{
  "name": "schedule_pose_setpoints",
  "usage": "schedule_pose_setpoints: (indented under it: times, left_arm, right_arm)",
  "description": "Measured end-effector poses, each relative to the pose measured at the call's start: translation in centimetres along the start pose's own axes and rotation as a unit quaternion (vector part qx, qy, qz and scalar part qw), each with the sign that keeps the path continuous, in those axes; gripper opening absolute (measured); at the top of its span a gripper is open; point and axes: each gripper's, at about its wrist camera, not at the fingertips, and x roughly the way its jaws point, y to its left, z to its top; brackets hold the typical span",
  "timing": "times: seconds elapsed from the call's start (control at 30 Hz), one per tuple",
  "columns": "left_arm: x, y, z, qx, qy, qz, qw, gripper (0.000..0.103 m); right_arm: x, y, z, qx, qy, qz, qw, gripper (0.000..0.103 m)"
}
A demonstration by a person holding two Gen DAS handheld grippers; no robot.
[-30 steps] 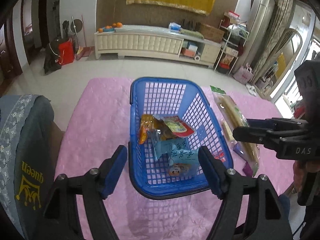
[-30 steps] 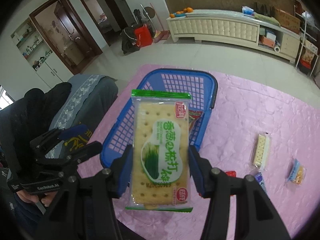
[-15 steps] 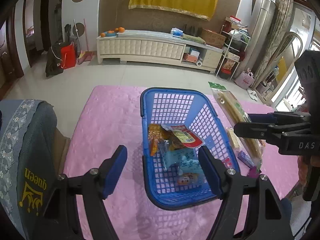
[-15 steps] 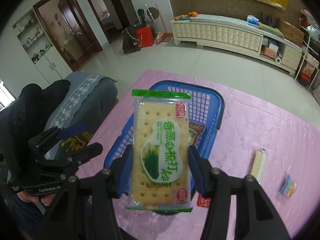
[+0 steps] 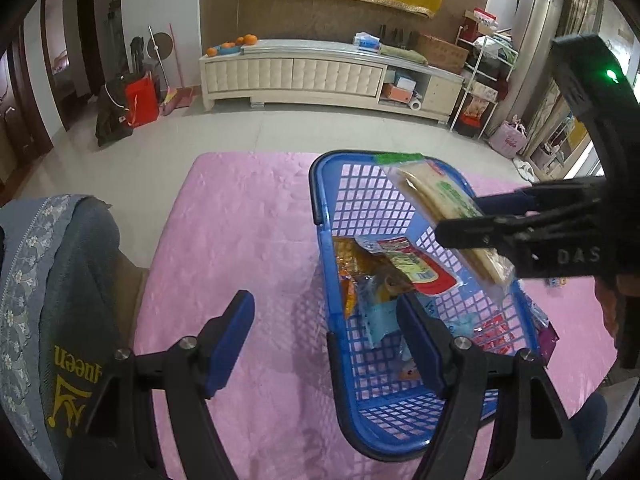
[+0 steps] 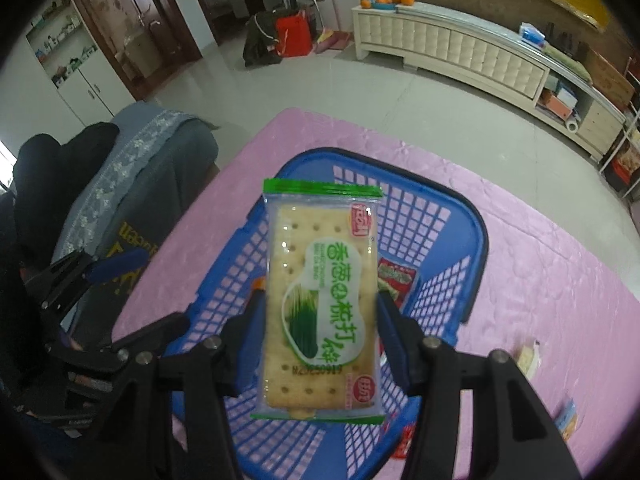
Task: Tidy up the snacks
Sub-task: 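Lower the cracker pack into the basket and open the right gripper, then move both grippers back over the snacks left on the bed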
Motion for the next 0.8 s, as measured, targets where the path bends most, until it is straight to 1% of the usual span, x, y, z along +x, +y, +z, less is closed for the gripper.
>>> schedule_pose_setpoints:
  times: [0.1, 0.13, 0.17, 0.2, 0.23, 0.27, 0.43, 0.63, 0.8]
  left_arm:
    - [0.5, 0.2, 0.1, -0.004, 0.001, -0.003, 1.0000, 0.072]
    - [0.5, 0.4, 0.1, -0.006, 0.001, -0.003, 1.0000, 0.072]
    - [0.5, 0.5, 0.1, -0.009, 0.000, -0.004, 0.9999, 0.072]
    - [0.6, 0.6, 0.1, -0.012, -0.001, -0.006, 0.9999, 0.072]
    - [0.6, 0.6, 0.0, -0.015, -0.001, -0.008, 0.9999, 0.072]
    - [0.5, 0.5, -0.1, -0.015, -0.001, -0.010, 0.9998, 0.072]
    - [-0.4, -0.5, -0.3, -0.007, -0.002, -0.013, 0.9999, 0.072]
    - [-3.0, -1.9, -0.6, -0.007, -0.020, -0.027, 0.9994, 0.072]
    - [-5.3, -3.5, -0.9, 0.006, -0.032, -0.031, 0.9990, 0.072]
  right_arm:
    - [1.1, -0.4, 0.7, 0.002, 0.006, -0.002, 1.000, 0.059]
    - [1.2, -0.5, 0.9, 0.003, -0.001, -0.002, 1.000, 0.062]
    - [1.2, -0.4, 1.0, -0.001, -0.011, -0.007, 1.000, 0.067]
    - [1.1, -0.3, 0.9, -0.005, -0.018, -0.013, 1.000, 0.085]
    - [0.9, -0.2, 0.7, -0.010, -0.033, -0.023, 0.999, 0.099]
    - [0.7, 0.0, 0.5, -0.013, -0.040, -0.026, 0.999, 0.102]
    - [-0.9, 0.2, -0.8, -0.025, -0.054, -0.041, 0.997, 0.103]
    - [-4.4, -0.3, -2.8, -0.009, -0.074, -0.034, 0.997, 0.103]
    - [-7.9, -0.5, -4.7, 0.005, -0.097, -0.047, 0.994, 0.103]
